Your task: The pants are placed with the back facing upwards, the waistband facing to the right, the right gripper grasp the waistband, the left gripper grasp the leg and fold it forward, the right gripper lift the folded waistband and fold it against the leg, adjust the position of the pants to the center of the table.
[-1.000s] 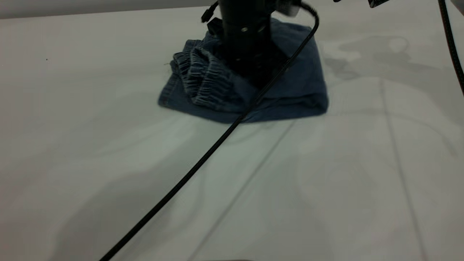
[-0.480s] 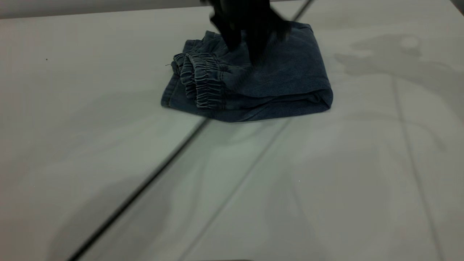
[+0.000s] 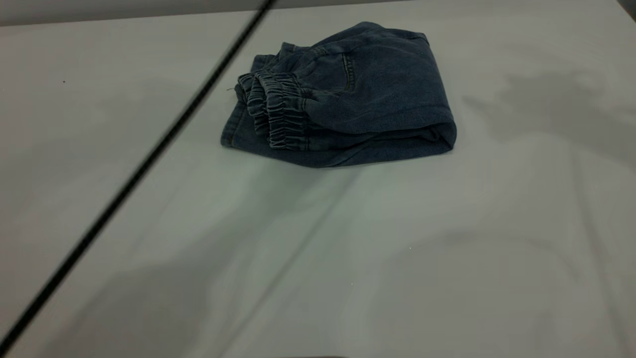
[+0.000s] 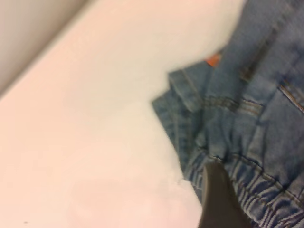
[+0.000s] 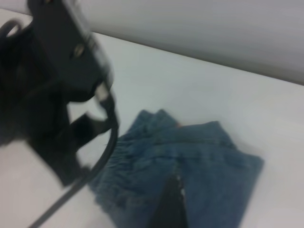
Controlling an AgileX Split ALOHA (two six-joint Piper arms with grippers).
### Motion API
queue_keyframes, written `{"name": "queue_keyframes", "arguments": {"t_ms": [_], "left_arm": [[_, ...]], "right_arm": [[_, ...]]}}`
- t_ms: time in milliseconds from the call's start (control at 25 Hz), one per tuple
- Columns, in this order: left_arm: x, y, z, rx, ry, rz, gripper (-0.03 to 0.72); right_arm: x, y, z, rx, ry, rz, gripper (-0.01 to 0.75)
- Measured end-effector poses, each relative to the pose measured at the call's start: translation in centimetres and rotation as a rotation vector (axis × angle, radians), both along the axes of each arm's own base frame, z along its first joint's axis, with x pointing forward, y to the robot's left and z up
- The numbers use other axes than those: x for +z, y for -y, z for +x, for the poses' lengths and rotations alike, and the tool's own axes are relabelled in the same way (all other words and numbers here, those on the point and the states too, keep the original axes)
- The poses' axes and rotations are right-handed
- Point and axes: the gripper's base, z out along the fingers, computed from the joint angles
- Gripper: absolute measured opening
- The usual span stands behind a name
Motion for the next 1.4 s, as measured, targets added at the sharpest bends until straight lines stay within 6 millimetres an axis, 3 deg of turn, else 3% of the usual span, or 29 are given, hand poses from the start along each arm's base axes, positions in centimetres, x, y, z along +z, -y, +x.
{"name": "queue_keyframes", "arguments": {"t_ms": [200, 360, 560, 720, 880, 1040, 1240, 1400], "left_arm": [[5.6, -1.3, -1.6, 0.012, 0.093, -0.073, 0.379], [12.1, -3.0, -4.6, -0.002, 0.167, -0.205, 0.379], [21.0, -6.7, -10.6, -0.064, 0.29, -0.376, 0.379], [25.2, -10.8, -16.0, -0.11, 0.373, -0.398, 0.379], [26.0, -14.9, -21.2, -0.124, 0.384, -0.401, 0.379], [24.7, -18.4, -25.9, -0.129, 0.371, -0.388, 0.379], [22.1, -22.8, -31.6, -0.132, 0.379, -0.395, 0.379], [18.9, -25.1, -34.9, -0.143, 0.354, -0.411, 0.379]], "right_arm": [[4.0, -0.3, -4.1, 0.043, 0.027, 0.014, 0.583], [7.2, -0.5, -8.0, 0.065, 0.074, 0.032, 0.583], [10.8, -0.9, -14.4, 0.13, 0.124, 0.031, 0.583], [12.8, -1.1, -19.7, 0.163, 0.155, 0.037, 0.583], [14.1, -1.2, -23.3, 0.156, 0.214, 0.046, 0.583], [14.2, -0.9, -26.1, 0.115, 0.24, 0.035, 0.583], [12.5, -0.5, -29.5, 0.059, 0.239, 0.011, 0.583], [9.7, -0.1, -31.9, 0.019, 0.219, -0.018, 0.583]]}}
